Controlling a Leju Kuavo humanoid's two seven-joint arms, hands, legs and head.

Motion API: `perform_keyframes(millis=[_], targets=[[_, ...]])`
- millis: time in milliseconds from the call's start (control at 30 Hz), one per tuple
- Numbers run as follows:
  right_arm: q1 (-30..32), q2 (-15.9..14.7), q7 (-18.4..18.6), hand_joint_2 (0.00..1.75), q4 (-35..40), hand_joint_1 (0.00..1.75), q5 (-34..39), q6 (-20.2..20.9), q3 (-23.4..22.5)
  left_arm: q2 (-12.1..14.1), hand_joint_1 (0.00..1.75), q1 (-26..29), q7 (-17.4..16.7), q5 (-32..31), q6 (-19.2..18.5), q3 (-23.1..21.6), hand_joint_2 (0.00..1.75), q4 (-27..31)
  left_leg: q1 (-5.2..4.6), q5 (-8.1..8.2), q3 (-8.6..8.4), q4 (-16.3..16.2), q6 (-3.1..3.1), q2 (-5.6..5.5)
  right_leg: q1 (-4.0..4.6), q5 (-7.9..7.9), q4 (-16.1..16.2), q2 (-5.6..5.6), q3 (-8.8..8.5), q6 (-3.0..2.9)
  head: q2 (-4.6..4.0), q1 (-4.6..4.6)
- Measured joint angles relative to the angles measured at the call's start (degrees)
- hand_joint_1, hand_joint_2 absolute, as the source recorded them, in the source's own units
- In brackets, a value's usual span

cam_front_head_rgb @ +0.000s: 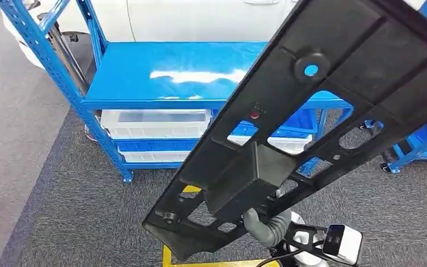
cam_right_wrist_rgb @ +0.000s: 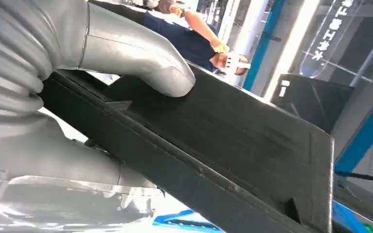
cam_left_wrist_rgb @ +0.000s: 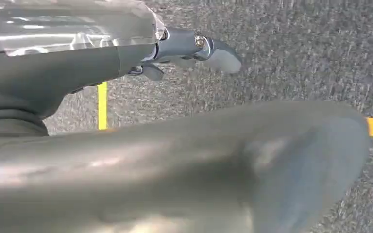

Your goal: Take the parts from the cabinet and place them on the table.

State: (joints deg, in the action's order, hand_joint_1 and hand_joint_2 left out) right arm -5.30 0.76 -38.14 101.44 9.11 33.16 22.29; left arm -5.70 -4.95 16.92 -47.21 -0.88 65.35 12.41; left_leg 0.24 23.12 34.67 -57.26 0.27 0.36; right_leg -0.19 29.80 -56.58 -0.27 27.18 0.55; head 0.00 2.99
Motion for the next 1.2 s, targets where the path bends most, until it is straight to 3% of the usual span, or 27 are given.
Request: perform_keyframes(millis=[67, 100, 133, 167, 233, 267, 300, 333, 367, 433, 467, 567, 633, 700, 767, 800, 833, 867, 900, 933, 967, 1000, 1100, 1133, 1167, 1200], targets=[[0.0, 0.0, 0.0, 1.75, 0.0, 1.75, -0.2, -0.4, 0.0, 0.0, 0.0, -0.1, -0.3, -0.2, 0.1, 0.0, 0.0, 0.0, 0.28, -0.67, 0.04, 0.2, -0.8, 0.03, 0.37, -0.31, 0.0, 0.04, 0.55, -0.68, -0.02, 0.0], [0.0, 0.0, 0.0, 1.75, 0.0, 1.75, -0.2, -0.7, 0.0, 0.0, 0.0, -0.1, -0.5, -0.2, 0.1, 0.0, 0.0, 0.0, 0.09, -0.9, 0.18, 0.2, -1.2, 0.07, -0.08, -0.94, 0.5, 0.08, 0.66, -1.32, -0.02, 0.0], [-0.1, 0.0, 0.0, 1.75, 0.0, 1.75, -0.2, -0.9, 0.0, 0.2, 0.0, 0.0, -0.5, -0.3, 0.0, 0.0, 0.0, 0.0, 0.4, 0.27, 0.83, -0.7, -1.38, -0.08, -0.18, -1.49, 0.7, -0.21, 0.89, -1.69, -0.02, 0.0], [-0.2, 0.0, 0.0, 1.75, 0.1, 1.75, -0.2, -0.9, 0.0, 0.2, 0.0, 0.0, -0.5, -0.3, 0.0, 0.0, 0.0, 0.0, 0.36, 2.88, 1.87, -3.3, -1.49, -0.1, -0.17, -1.74, 0.7, -0.21, 1.31, -2.13, 0.0, 0.0], [-0.3, 0.0, 0.0, 1.75, 0.1, 1.75, -0.2, -1.0, 0.0, 0.2, 0.0, 0.0, -0.5, -0.7, -0.2, 0.0, 0.0, 0.0, 0.51, 8.27, 5.18, -12.4, -1.84, -0.11, 0.04, -2.27, 0.6, -0.33, 2.04, -2.44, 0.0, 0.0], [-0.3, 0.0, 0.0, 1.75, 0.1, 1.75, -0.2, -1.0, 0.0, 0.2, 0.0, 0.1, -0.6, -0.7, -0.2, 0.0, 0.0, 0.0, 0.51, 9.76, 6.52, -16.4, -2.0, -0.1, 0.16, -2.46, 0.5, -0.35, 2.41, -2.44, 0.0, 0.0], [-0.4, 0.0, 0.1, 1.75, 0.1, 1.75, -0.2, -1.2, 0.0, 0.2, 0.0, 0.1, -0.6, -0.8, -0.2, 0.0, 0.0, 0.0, 0.51, 9.85, 6.86, -18.3, -2.08, -0.1, 0.19, -2.6, 0.3, -0.35, 2.77, -2.4, 0.0, 0.0], [-0.6, 0.0, 0.2, 1.75, 0.1, 1.75, -0.1, -1.4, 0.0, 0.3, 0.0, 0.1, -0.6, -0.8, -0.2, 0.0, 0.0, 0.0, 0.51, 8.5, 5.7, -17.0, -2.07, -0.1, 0.19, -2.67, 0.1, -0.34, 3.03, -2.3, -0.02, 0.0], [-1.0, 0.0, 0.5, 1.75, 0.1, 1.75, 0.2, -1.9, 0.0, 0.3, 0.0, 0.1, -0.7, -0.7, -0.2, 0.0, 0.0, 0.0, 0.51, 6.44, 3.38, -13.4, -2.0, -0.1, 0.18, -2.67, -0.2, -0.34, 3.17, -2.28, 0.0, 0.0], [-2.6, 0.0, 0.8, 1.75, 0.1, 1.75, 1.5, -2.5, 0.1, 0.4, 0.0, -0.1, -0.7, -0.7, -0.2, 0.0, 0.0, 0.0, 0.51, 2.64, -2.79, -2.6, -1.53, -0.09, 0.15, -2.47, -0.8, -0.33, 3.33, -1.99, 0.0, 0.0], [-3.4, 0.0, 0.8, 1.75, 0.1, 1.75, 1.9, -2.8, 0.2, 0.4, 0.0, -0.3, -0.8, -0.7, -0.2, 0.0, 0.0, 0.0, 0.32, 3.93, -4.32, -1.0, -1.16, -0.13, 0.4, -2.45, -0.9, -0.34, 3.66, -1.68, -0.02, 0.0], [-4.6, -0.1, 0.5, 1.75, 0.0, 1.75, 3.3, -3.0, 0.2, 0.4, 0.0, -0.3, -0.7, -0.7, -0.2, 0.0, 0.0, 0.0, 0.03, 3.55, -3.38, -0.5, -0.42, -0.16, 0.4, -2.92, -1.0, -0.35, 4.03, -0.77, 0.0, 0.0], [-4.7, -0.2, 0.3, 1.75, 0.0, 1.75, 3.6, -3.2, 0.5, 0.3, 0.0, -0.3, -0.6, -0.6, -0.1, 0.0, 0.0, 0.0, 0.66, 2.94, -3.48, 0.2, 0.52, -0.1, 0.33, -2.33, -1.6, -0.18, 4.25, 0.01, 0.0, 0.0], [-4.7, -0.5, 0.1, 1.75, 0.0, 1.75, 4.1, -3.0, 0.6, 0.3, 0.0, -0.4, -0.4, -0.3, 0.0, 0.0, 0.0, 0.0, 0.64, 2.73, -3.17, 0.3, 1.03, 0.24, 0.19, 1.27, -7.2, 0.02, 7.04, 0.48, 0.0, 0.0], [-4.4, -0.8, 0.0, 1.75, 0.0, 1.75, 4.2, -2.9, 0.7, 0.3, 0.0, -0.3, -0.2, -0.1, 0.2, 0.1, 0.0, 0.0, 0.52, 2.66, -2.87, 0.2, 1.13, 0.56, -0.14, 4.99, -16.7, 0.04, 11.76, 0.89, 0.0, 0.0], [-4.3, -0.9, 0.0, 1.75, 0.0, 1.75, 4.2, -2.8, 0.7, 0.3, 0.0, -0.2, -0.3, -0.1, 0.2, 0.2, 0.0, 0.0, 0.5, 2.66, -2.81, 0.2, 1.13, 0.89, -0.24, 5.23, -19.3, 0.04, 13.12, 1.02, 0.0, 0.0], [-4.3, -1.0, 0.0, 1.75, 0.0, 1.75, 4.0, -2.8, 0.7, 0.3, 0.0, -0.2, -0.3, -0.1, 0.4, 0.3, 0.0, 0.0, 0.5, 2.67, -2.83, 0.1, 1.11, 1.26, -0.32, 4.03, -18.8, 0.03, 13.01, 1.07, 0.0, 0.0], [-4.4, -1.0, 0.0, 1.75, 0.0, 1.75, 3.7, -2.8, 0.7, 0.3, 0.0, -0.2, -0.3, -0.1, 0.5, 0.4, 0.0, 0.0, 0.51, 2.7, -2.9, 0.1, 1.07, 1.59, -0.42, 1.83, -15.8, -0.03, 11.67, 1.01, 0.0, 0.0], [-4.4, -1.0, 0.0, 1.75, 0.1, 1.75, 3.6, -2.8, 0.7, 0.2, 0.0, -0.2, -0.3, -0.1, 0.6, 0.4, 0.0, 0.0, 0.5, 2.78, -3.03, 0.1, 0.95, 1.97, -0.48, -0.92, -10.8, -0.31, 9.35, 0.86, 0.0, 0.0], [-4.5, -1.0, 0.0, 1.75, 0.2, 1.75, 3.5, -2.9, 0.7, 0.1, 0.0, -0.3, -0.4, -0.1, 0.7, 0.5, 0.0, 0.0, 0.49, 2.88, -3.18, 0.0, 0.79, 2.32, -0.43, -3.56, -5.1, -1.52, 6.58, 0.57, 0.0, 0.0], [-4.7, -1.0, 0.0, 1.75, 0.4, 1.75, 3.4, -3.1, 0.7, 0.1, 0.0, -0.2, -0.5, -0.1, 0.7, 0.5, 0.0, 0.0, 0.35, 2.95, -3.22, 0.0, 0.59, 2.6, -0.01, -3.5, -1.8, -4.46, 5.19, 0.28, 0.0, 0.0], [-4.9, -1.0, 0.0, 1.75, 0.5, 1.75, 3.3, -3.2, 0.7, 0.1, 0.0, -0.2, -0.5, -0.1, 0.7, 0.5, 0.0, 0.0, -0.13, 3.11, -3.04, -0.4, 0.23, 2.94, 0.63, -3.68, -1.2, -5.02, 5.31, -0.26, 0.0, 0.0], [-5.0, -1.0, 0.0, 1.75, 1.1, 1.75, 2.8, -4.1, 0.7, 0.1, 0.0, -0.2, -1.4, -0.1, 1.2, 0.9, 0.0, 0.0, -0.12, 3.02, -3.15, 0.0, -0.63, 4.73, 0.62, -3.96, -1.4, -2.74, 6.07, -1.04, 0.0, 0.0], [-5.1, -1.0, 0.0, 1.75, 1.4, 1.75, 2.8, -4.2, 0.7, 0.1, 0.0, -0.3, -1.8, -0.2, 1.3, 0.9, 0.0, 0.0, -0.03, 3.49, -2.97, -0.3, -1.05, 4.92, 0.23, -4.42, -0.9, -2.09, 5.91, -1.67, 0.0, 0.0], [-5.4, -1.0, 0.0, 1.75, 1.7, 1.75, 2.8, -4.3, 0.7, 0.2, 0.0, -0.4, -2.1, -0.2, 1.6, 0.9, 0.0, 0.0, 0.26, 4.62, -2.61, -1.5, -1.37, 2.95, 0.18, -4.58, -0.8, -1.65, 5.94, -1.92, 0.0, 0.0], [-6.0, -1.0, 0.0, 1.75, 1.9, 1.75, 2.7, -4.5, 0.7, 0.2, 0.0, -0.4, -2.3, -0.2, 1.7, 1.0, 0.0, 0.0, 0.27, 6.82, -1.39, -4.5, -1.43, 1.6, 0.1, -4.73, -0.8, -1.08, 6.1, -2.22, 0.0, 0.0]])
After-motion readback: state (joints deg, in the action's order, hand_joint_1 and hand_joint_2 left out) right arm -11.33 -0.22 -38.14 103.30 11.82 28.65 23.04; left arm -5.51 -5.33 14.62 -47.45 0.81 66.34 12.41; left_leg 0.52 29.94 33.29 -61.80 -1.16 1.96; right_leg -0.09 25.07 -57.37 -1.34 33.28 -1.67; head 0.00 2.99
